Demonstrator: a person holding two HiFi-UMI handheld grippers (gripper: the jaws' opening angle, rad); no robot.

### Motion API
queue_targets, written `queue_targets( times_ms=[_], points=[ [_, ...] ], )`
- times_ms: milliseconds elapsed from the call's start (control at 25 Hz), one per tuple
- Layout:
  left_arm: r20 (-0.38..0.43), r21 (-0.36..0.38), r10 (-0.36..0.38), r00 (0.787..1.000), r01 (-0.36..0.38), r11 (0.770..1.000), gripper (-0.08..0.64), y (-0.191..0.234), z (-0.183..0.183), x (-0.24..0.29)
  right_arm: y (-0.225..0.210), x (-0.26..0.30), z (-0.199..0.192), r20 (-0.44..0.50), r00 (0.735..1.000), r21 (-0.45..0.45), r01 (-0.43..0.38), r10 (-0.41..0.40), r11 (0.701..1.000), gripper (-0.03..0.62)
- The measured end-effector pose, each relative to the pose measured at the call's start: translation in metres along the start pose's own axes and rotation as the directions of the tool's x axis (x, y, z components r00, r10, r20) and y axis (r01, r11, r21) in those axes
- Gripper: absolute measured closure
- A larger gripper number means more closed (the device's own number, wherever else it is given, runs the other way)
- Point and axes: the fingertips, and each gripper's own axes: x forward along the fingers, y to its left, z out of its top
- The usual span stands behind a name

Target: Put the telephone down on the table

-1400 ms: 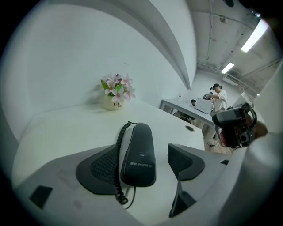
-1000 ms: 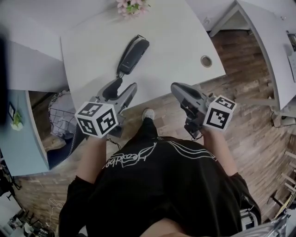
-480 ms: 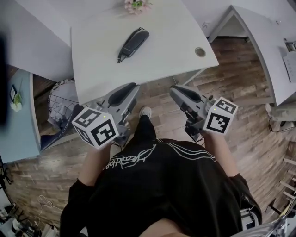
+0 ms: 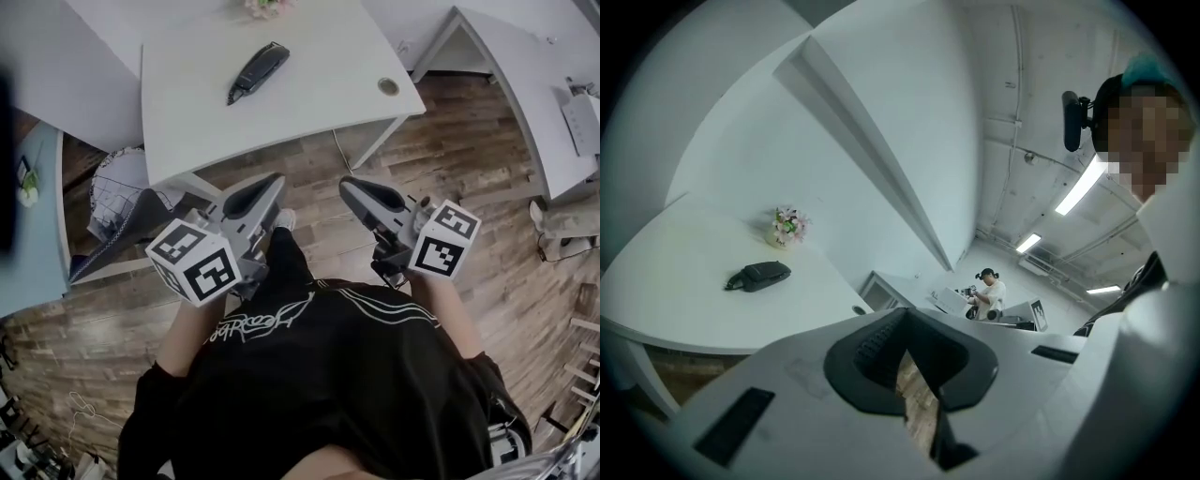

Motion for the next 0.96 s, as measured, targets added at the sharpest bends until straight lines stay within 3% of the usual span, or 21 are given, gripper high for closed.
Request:
queue_targets(
  times_ms=[160,960],
  points=[
    [-0.025,0.031,0.003,1.0,-0.002,1.0,0.554,-0.013,-0.009,-0.003,0.006,-0.009,-0.006,0.012,1.0,0.01,-0.009,0.009,1.0,0.554],
    [-0.065,-0.027,-0.03,0.997,0.028,0.999,0.554,-0.031,-0.038,0.009,0.0,-0.049,-0.028,0.061,0.998,0.055,0.031,-0.034,0.998,0.554]
  ],
)
